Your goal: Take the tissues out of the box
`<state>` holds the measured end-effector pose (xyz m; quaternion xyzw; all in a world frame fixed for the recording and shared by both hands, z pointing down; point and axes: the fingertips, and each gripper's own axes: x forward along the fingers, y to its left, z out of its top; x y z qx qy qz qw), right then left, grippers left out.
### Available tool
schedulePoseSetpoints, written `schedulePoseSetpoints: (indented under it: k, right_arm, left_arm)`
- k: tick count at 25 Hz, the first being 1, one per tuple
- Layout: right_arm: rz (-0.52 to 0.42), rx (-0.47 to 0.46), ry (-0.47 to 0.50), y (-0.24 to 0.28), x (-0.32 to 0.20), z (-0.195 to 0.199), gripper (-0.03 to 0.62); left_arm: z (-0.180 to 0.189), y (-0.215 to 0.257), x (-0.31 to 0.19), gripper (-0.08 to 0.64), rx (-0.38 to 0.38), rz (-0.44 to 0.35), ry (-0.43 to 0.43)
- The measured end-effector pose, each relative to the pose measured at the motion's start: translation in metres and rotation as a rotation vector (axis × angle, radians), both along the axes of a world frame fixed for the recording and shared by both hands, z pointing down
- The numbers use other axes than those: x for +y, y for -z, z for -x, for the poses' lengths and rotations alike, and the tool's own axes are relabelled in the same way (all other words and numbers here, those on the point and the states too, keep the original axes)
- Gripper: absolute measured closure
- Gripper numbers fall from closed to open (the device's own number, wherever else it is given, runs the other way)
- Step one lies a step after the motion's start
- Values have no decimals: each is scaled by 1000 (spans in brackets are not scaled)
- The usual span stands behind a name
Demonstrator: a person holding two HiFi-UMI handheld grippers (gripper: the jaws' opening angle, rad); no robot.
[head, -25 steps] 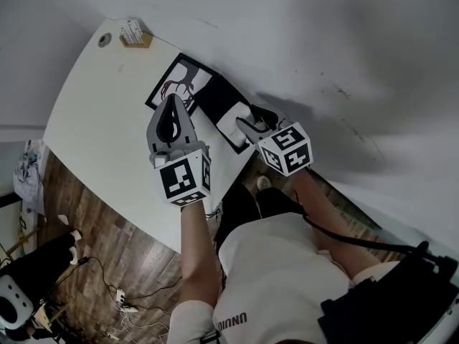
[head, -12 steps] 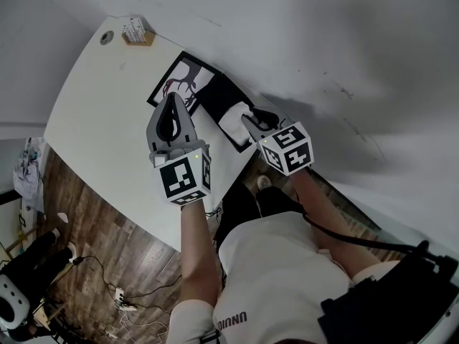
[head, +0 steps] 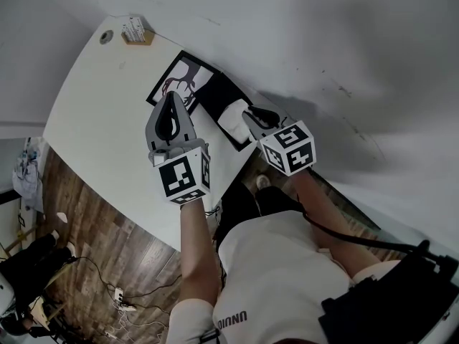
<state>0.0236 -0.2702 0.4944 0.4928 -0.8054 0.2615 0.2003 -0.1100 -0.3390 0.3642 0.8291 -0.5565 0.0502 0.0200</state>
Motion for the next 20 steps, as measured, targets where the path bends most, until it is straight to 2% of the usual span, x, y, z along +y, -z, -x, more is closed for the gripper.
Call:
schedulePoseSetpoints:
  k: [20]
  right_arm:
    - [-140,-26,-15,59,-9,0,518]
  left_arm:
    - [6,10,8,548,14,-26,10]
